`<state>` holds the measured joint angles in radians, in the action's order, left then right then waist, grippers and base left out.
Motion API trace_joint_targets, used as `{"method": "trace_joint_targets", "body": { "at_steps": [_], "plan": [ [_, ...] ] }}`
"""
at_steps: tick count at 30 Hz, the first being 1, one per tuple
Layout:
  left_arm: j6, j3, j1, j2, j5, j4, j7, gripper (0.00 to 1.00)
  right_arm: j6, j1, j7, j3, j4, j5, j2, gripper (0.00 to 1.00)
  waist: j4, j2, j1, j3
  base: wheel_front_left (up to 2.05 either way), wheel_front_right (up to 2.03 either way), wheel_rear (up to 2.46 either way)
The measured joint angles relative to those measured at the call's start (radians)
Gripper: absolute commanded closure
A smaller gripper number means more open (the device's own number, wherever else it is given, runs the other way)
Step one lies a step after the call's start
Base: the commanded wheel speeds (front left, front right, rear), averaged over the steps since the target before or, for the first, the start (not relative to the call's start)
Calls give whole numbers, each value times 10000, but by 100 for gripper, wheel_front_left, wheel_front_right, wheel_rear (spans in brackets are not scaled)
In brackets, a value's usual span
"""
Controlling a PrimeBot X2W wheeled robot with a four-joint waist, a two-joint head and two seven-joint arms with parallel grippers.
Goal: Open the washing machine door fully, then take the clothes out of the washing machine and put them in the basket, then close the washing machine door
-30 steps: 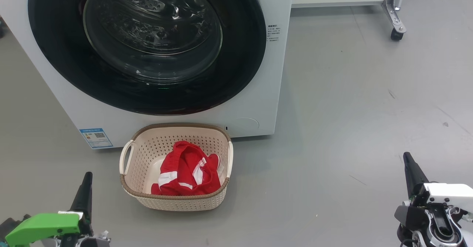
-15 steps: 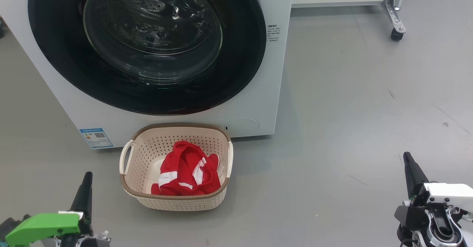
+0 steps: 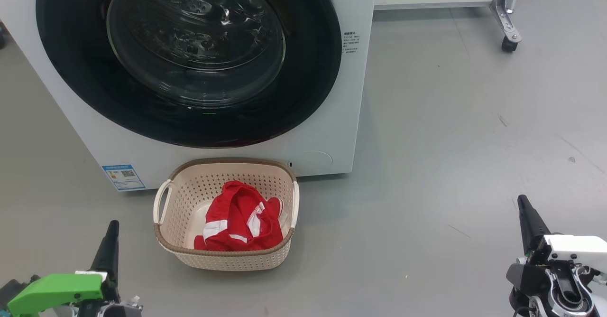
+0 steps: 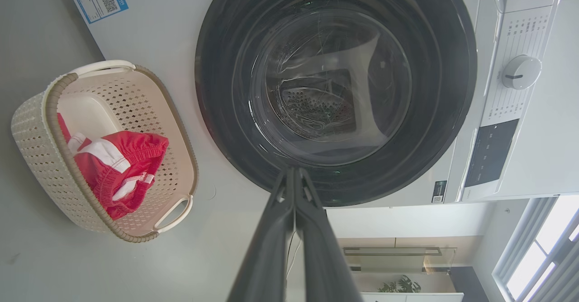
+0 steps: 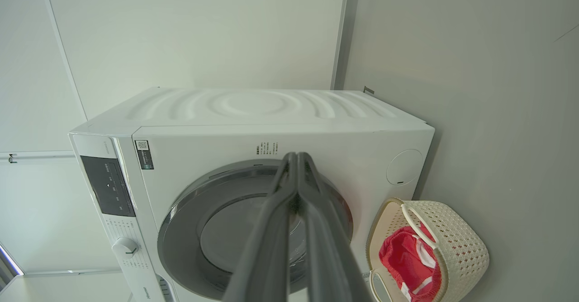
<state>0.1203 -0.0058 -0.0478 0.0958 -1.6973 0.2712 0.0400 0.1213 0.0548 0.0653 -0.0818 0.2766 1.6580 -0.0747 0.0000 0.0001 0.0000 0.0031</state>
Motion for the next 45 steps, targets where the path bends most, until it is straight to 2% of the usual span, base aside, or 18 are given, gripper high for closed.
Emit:
{"method": "trace_joint_targets", "body": {
  "at_steps": [45],
  "plan": [
    [0,42,0,-65,4,-13,42,100,0,0,13,-40,-6,-35,35,100,0,0,0,1,0,0,0]
  ]
}}
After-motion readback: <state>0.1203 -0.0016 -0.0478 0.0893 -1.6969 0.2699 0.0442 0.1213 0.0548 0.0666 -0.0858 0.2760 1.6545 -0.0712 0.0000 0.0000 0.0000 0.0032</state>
